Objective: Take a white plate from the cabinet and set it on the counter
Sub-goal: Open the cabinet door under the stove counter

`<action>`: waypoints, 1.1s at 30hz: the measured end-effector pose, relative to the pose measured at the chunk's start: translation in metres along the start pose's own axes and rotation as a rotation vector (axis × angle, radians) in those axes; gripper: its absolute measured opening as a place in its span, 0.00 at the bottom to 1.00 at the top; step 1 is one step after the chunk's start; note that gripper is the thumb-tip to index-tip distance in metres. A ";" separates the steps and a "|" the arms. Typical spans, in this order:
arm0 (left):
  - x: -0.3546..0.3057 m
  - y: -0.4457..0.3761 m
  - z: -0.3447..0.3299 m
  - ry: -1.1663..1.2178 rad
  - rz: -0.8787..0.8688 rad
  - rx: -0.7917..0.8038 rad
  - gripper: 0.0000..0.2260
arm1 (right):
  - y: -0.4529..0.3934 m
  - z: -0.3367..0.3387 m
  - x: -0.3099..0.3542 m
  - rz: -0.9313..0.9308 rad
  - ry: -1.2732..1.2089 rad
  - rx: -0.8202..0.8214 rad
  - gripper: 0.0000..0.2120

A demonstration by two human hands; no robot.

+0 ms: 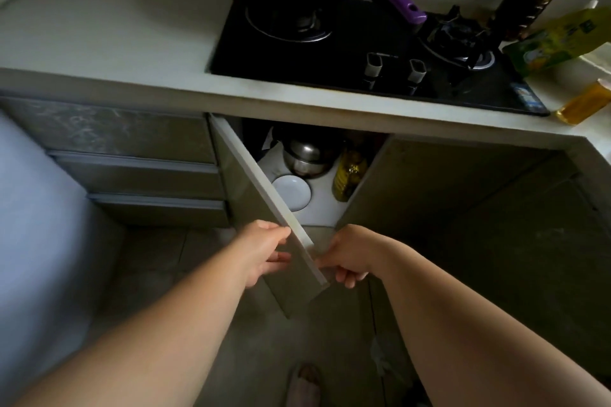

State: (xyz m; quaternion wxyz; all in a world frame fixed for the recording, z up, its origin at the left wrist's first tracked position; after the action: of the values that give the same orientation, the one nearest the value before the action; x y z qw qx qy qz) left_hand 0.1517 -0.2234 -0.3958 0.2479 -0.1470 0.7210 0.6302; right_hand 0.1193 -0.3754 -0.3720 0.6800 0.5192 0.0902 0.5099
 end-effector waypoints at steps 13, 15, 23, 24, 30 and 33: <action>-0.012 0.052 0.149 -1.122 -0.085 -0.611 0.19 | -0.013 -0.154 0.171 0.350 0.200 0.190 0.22; -0.013 0.058 0.163 -1.165 -0.066 -0.628 0.18 | -0.018 -0.165 0.178 0.339 0.185 0.171 0.25; -0.017 0.065 0.203 -1.230 -0.012 -0.596 0.18 | -0.026 -0.123 0.169 0.306 0.075 -0.009 0.15; -0.018 0.065 0.204 -1.236 -0.015 -0.585 0.18 | -0.025 -0.112 0.166 0.296 0.058 -0.046 0.15; -0.044 0.071 0.187 -1.071 -0.129 -0.769 0.22 | -0.028 -0.052 0.128 0.282 0.031 -0.192 0.14; -0.072 0.072 0.149 -1.062 -0.366 -0.854 0.22 | -0.033 -0.020 0.102 0.269 0.017 -0.218 0.14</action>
State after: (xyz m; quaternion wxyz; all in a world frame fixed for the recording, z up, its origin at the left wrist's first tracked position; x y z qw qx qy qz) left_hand 0.2004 -0.0723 -0.3091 0.5890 -0.0227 0.1559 0.7926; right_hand 0.1735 -0.2809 -0.3649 0.6571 0.4455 -0.0303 0.6073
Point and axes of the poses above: each hand's wrist, its own y-axis away from the middle knuckle, its own z-axis out of the back of the hand, x = y × z, the point moved 9 cm from there along -y, towards the middle knuckle, and after that the axes turned 9 degrees about z, right-handed, at the moved point
